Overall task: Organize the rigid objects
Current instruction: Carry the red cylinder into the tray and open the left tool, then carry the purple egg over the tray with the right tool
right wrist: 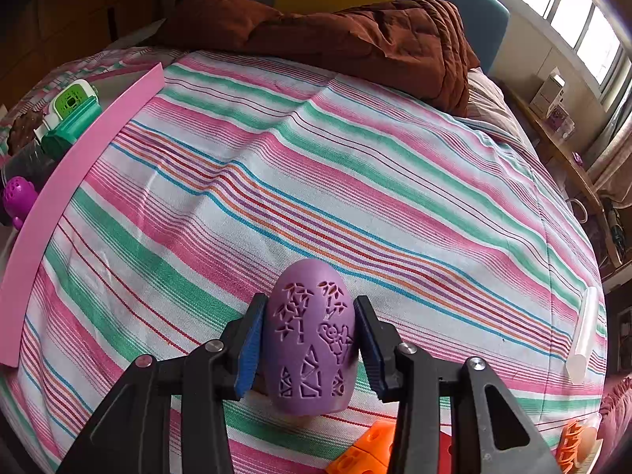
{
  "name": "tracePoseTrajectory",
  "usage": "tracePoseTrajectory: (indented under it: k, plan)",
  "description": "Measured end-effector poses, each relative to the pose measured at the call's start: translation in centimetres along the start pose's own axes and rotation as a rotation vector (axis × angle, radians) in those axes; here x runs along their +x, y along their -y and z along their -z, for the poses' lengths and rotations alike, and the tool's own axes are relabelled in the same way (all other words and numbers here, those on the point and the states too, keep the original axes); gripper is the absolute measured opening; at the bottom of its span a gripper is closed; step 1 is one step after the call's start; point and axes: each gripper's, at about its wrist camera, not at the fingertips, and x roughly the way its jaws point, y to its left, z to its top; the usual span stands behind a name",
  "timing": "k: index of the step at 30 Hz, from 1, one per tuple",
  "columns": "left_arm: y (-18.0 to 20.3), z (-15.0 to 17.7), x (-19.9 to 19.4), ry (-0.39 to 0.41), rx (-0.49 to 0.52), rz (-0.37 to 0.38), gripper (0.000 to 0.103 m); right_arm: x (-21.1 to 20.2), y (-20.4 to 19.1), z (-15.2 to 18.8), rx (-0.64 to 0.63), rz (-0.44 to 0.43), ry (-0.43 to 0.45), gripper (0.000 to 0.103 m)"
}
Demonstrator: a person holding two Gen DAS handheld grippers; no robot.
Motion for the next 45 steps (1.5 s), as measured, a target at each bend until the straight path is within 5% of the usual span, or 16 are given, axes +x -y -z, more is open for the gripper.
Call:
tracePoseTrajectory:
  k: [30,45]
  plan:
    - [-0.4,1.8,-4.0,0.044,-0.046,-0.038,0.03,-0.2,-0.3,0.4,0.019,0.012,-0.017,0.043]
    - [-1.6,2.3,-4.0,0.041,-0.088,-0.036,0.03,-0.9,0.1,0.8,0.173,-0.027,-0.116,0.043]
